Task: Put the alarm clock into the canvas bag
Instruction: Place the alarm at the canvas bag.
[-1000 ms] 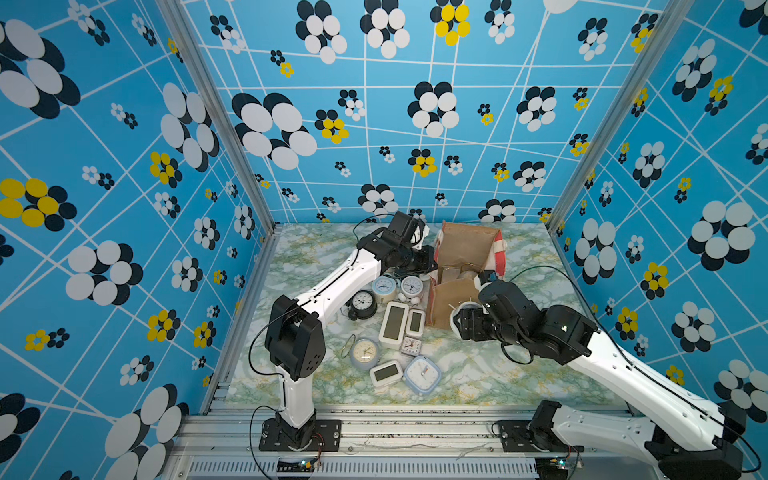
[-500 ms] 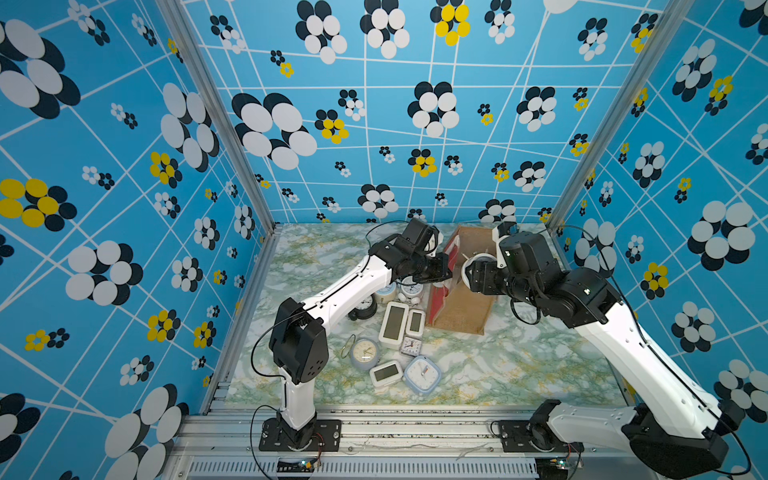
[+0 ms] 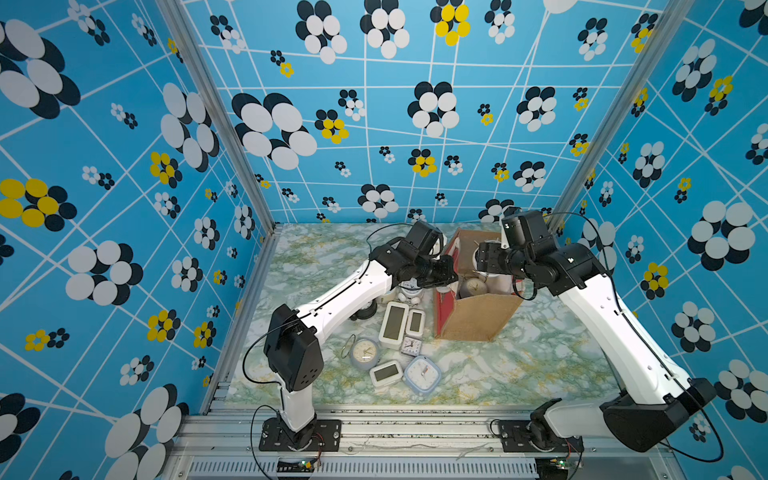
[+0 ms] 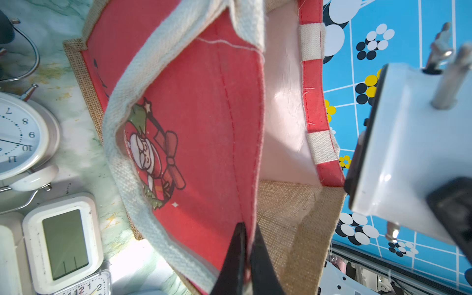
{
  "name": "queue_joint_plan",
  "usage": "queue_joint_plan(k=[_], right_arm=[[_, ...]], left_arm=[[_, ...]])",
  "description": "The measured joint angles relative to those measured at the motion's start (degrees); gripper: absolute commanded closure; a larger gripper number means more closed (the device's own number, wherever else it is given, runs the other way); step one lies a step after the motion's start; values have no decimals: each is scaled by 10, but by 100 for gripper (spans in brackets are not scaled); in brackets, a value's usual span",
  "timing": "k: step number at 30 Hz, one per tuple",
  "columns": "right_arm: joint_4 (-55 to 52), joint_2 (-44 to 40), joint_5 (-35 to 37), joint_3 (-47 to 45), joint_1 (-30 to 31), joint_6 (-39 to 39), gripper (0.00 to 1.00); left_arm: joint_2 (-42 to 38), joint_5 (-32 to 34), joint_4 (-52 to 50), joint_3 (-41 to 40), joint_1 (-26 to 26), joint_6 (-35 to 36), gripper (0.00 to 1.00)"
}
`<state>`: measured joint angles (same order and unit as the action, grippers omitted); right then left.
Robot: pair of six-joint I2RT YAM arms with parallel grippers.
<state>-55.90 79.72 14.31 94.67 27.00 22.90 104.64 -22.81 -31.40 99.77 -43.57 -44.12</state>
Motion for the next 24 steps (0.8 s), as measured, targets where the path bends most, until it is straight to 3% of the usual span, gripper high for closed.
queue_joint_plan(k=[5, 8, 14, 16, 19, 24], right_arm=[[11, 29, -34, 0, -6, 0, 58], [20, 54, -55, 0, -11, 0, 58], [36, 112, -89, 0, -17, -1, 59], [43, 130, -96, 0, -17, -2, 59], [56, 159, -108, 0, -17, -2, 59], [77, 203, -117, 2, -20, -2, 59]], left_arm=[[-14, 28, -14, -26, 2, 9, 58], [-18, 35, -17, -29, 9, 18, 51], [-18, 41, -23, -29, 44, 37, 56], [-18, 32, -23, -29, 55, 41, 66], [-18, 16, -20, -29, 65, 47, 73], [-15, -14, -8, -29, 65, 46, 78]])
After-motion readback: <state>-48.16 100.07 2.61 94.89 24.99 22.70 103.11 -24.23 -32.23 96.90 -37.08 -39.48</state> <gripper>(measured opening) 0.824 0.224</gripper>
